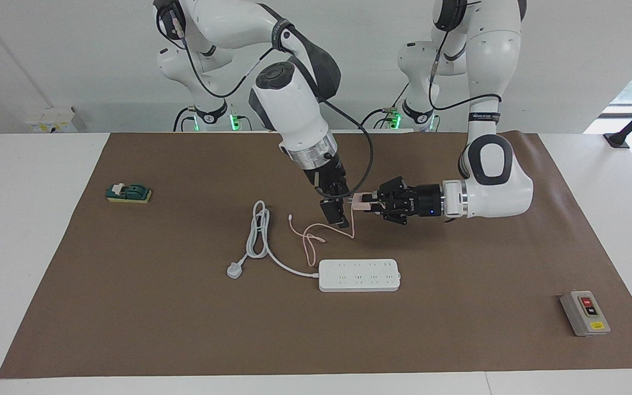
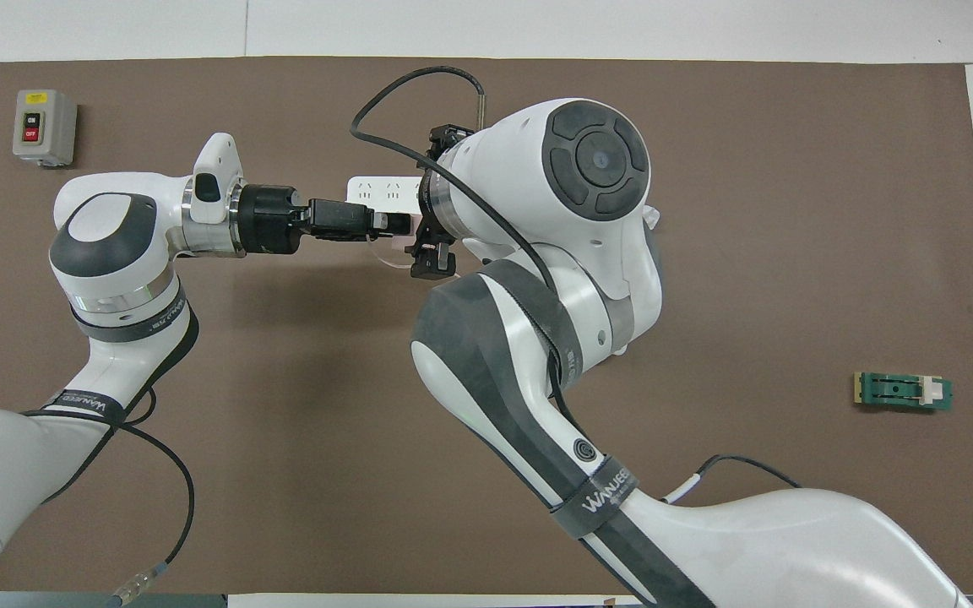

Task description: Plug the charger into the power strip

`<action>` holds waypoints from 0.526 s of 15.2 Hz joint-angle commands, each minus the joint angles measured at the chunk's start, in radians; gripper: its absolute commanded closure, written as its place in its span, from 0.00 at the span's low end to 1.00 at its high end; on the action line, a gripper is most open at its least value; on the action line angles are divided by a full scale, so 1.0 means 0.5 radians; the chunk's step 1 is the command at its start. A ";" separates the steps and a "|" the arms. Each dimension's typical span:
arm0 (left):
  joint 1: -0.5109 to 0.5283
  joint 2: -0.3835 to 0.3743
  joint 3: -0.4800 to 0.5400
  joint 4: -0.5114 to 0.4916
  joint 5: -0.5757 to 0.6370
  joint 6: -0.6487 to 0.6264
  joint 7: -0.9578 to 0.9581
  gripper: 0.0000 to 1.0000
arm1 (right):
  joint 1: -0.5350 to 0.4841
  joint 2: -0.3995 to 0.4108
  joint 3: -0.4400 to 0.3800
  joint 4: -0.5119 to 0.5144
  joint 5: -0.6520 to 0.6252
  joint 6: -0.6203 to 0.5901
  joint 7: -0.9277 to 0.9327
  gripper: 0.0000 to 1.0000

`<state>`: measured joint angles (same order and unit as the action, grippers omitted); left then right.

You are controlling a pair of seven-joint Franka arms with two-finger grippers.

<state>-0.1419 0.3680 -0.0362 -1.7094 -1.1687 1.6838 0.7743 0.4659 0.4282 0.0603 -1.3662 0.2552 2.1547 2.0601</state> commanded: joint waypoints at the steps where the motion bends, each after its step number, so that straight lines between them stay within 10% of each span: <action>1: -0.026 -0.079 0.032 0.035 0.226 0.047 -0.021 1.00 | -0.097 -0.074 0.011 -0.010 0.020 -0.170 -0.248 0.00; 8: -0.130 -0.153 0.017 0.111 1.109 0.185 0.007 1.00 | -0.355 -0.206 -0.001 -0.056 0.008 -0.526 -1.081 0.00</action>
<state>-0.1572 0.3177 -0.0356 -1.6514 -0.7107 1.7323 0.7714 0.3331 0.3584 0.0561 -1.3652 0.2548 1.9318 1.6600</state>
